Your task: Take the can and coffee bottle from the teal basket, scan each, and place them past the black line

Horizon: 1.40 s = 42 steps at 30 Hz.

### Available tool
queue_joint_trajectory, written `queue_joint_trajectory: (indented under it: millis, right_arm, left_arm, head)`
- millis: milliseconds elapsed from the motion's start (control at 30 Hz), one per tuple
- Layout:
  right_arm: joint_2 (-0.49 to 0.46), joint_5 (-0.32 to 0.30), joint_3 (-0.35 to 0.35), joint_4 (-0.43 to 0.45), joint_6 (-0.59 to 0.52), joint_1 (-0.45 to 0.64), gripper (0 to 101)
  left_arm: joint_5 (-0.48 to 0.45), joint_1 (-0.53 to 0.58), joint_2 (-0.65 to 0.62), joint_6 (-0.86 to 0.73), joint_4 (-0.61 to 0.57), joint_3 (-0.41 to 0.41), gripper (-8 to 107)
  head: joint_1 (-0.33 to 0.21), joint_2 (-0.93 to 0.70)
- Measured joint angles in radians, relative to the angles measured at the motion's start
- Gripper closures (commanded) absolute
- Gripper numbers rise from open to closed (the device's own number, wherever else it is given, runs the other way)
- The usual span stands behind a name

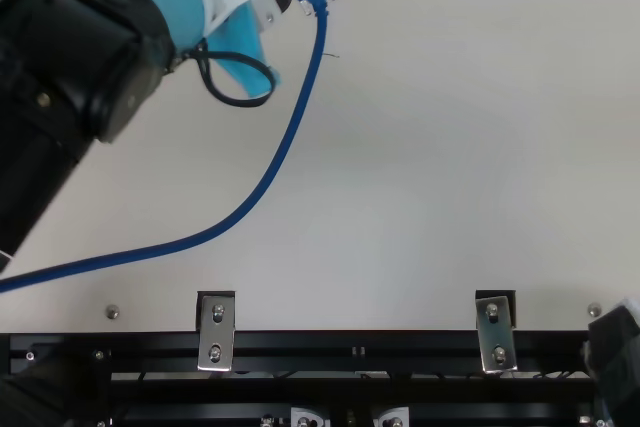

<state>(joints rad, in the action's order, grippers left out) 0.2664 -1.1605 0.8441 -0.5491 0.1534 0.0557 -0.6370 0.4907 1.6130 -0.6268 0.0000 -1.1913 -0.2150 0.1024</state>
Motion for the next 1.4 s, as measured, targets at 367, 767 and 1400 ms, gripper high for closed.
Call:
queue_joint_trajectory:
  millis: [367,767,1400]
  right_arm:
    - [0.0,0.0,0.0,0.0,0.0,0.0,0]
    - [0.0,0.0,0.0,0.0,0.0,0.0,0]
    - [0.0,0.0,0.0,0.0,0.0,0.0,0]
  left_arm:
    - [-0.196,-0.096,0.019,-0.301,-0.264,-0.033,89]
    - [-0.34,-0.124,0.035,-0.531,-0.528,0.0,89]
    - [-0.108,0.067,0.103,-0.824,-0.878,0.226,9]
  head:
    - [0.01,0.179]
    - [0.01,0.179]
    - [0.01,0.179]
